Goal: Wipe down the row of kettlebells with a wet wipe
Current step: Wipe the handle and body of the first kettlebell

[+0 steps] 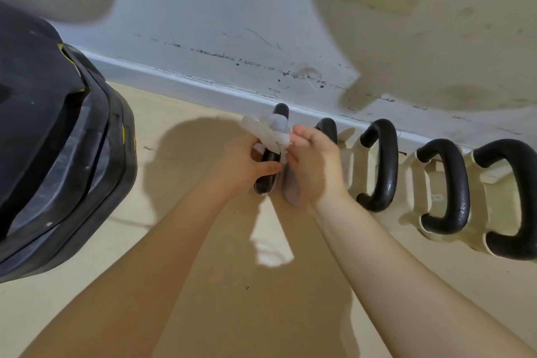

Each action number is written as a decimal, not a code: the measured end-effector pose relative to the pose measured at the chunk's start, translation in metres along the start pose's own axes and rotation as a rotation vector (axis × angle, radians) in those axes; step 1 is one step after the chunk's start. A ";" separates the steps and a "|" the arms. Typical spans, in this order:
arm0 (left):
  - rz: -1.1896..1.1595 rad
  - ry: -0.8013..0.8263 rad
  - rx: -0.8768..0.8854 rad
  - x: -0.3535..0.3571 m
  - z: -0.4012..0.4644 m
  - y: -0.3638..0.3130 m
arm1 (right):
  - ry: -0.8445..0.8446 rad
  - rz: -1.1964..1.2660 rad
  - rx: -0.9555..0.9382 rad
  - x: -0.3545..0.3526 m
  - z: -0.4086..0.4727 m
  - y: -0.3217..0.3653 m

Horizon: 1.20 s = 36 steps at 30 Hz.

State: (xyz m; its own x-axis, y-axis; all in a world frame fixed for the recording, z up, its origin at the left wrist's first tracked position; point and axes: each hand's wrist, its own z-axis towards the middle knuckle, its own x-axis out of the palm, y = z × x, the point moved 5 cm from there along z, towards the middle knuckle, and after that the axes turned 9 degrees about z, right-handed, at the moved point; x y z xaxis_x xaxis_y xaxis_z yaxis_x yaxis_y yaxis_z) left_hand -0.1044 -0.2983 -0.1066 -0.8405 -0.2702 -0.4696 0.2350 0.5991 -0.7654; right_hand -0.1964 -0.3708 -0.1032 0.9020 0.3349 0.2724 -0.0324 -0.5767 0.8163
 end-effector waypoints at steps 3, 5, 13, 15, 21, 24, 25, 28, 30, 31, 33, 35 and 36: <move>0.006 -0.002 0.004 -0.002 0.001 0.002 | 0.006 -0.308 -0.004 0.016 0.002 -0.020; -0.034 -0.007 -0.011 -0.001 0.001 0.005 | -0.097 -0.228 0.095 0.021 0.010 -0.019; -0.047 0.021 -0.014 -0.004 -0.002 0.000 | -0.256 0.024 0.240 0.013 0.022 -0.022; -0.031 0.042 -0.018 -0.004 -0.003 -0.001 | -0.172 0.069 0.151 0.015 0.025 -0.019; 0.013 0.037 -0.010 -0.005 -0.002 -0.001 | -0.106 0.028 0.102 0.025 0.034 -0.008; -0.013 0.041 0.000 -0.002 0.000 0.002 | 0.048 0.063 0.115 0.024 0.018 -0.018; -0.015 0.045 0.000 -0.002 0.002 0.004 | 0.045 -0.035 0.049 0.021 0.020 -0.019; -0.001 0.038 0.019 -0.001 0.004 0.007 | 0.007 -0.298 -0.138 0.029 0.034 -0.001; 0.008 0.035 0.030 -0.001 0.005 0.007 | 0.034 -0.342 -0.182 0.037 0.044 0.004; 0.014 0.036 0.033 -0.001 0.004 0.007 | 0.057 -0.323 -0.154 0.038 0.046 0.002; 0.023 0.040 0.038 -0.001 0.004 0.007 | 0.136 -0.284 -0.063 0.035 0.049 -0.013; 0.056 0.038 0.034 -0.001 0.004 0.007 | 0.169 -0.310 -0.012 0.032 0.049 -0.024; 0.086 0.035 0.036 -0.001 0.005 0.007 | 0.155 -0.356 -0.020 0.032 0.050 -0.022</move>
State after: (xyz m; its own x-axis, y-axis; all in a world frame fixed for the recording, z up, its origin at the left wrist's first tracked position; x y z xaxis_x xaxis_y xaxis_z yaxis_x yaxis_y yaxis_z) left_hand -0.0995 -0.2975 -0.1129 -0.8329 -0.1920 -0.5191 0.3241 0.5911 -0.7386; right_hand -0.1456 -0.3846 -0.1385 0.7828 0.6208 0.0428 0.2609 -0.3899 0.8831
